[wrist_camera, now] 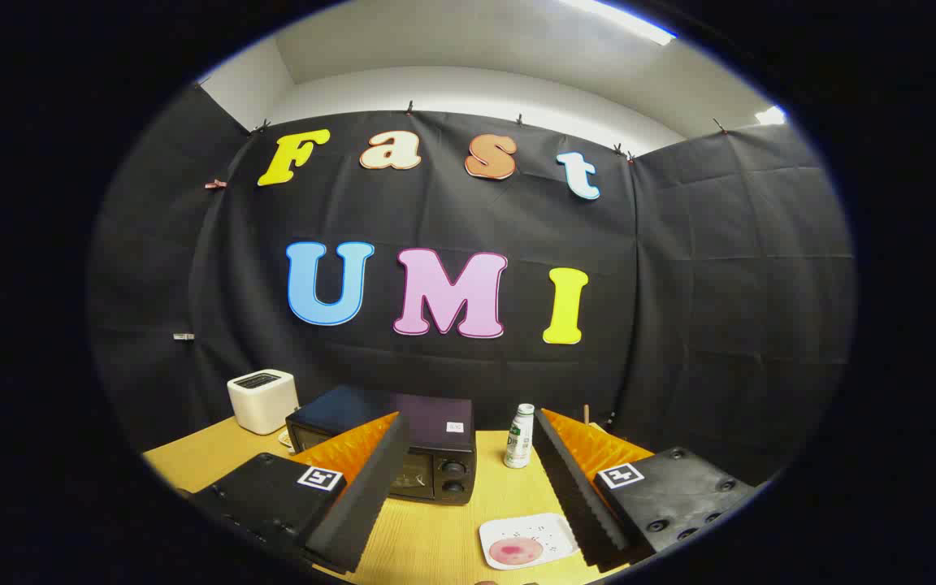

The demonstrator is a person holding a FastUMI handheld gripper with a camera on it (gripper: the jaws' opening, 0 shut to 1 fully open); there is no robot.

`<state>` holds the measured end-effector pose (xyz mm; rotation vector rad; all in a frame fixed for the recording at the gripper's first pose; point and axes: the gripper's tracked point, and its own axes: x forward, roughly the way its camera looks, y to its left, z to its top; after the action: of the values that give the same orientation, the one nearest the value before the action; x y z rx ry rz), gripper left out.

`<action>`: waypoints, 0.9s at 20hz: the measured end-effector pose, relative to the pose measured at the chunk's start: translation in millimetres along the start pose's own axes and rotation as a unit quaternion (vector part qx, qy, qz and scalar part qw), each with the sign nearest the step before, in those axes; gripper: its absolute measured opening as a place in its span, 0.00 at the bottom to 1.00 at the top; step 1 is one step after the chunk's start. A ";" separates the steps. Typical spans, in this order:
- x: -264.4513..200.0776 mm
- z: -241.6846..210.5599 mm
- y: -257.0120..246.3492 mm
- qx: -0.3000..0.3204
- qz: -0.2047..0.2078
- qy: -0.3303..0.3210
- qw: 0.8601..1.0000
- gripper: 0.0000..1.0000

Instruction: Open the toaster oven, put the food inside, and close the toaster oven door.

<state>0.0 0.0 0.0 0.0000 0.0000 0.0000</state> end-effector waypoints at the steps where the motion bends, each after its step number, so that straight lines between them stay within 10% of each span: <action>1: -1.3 -1.4 1.0 0.000 0.001 0.001 1.000 0.98; 18: -8.6 -18.1 10.8 0.004 0.009 0.030 1.000 0.98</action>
<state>-8.6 10.8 -18.1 0.0083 0.0595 0.0176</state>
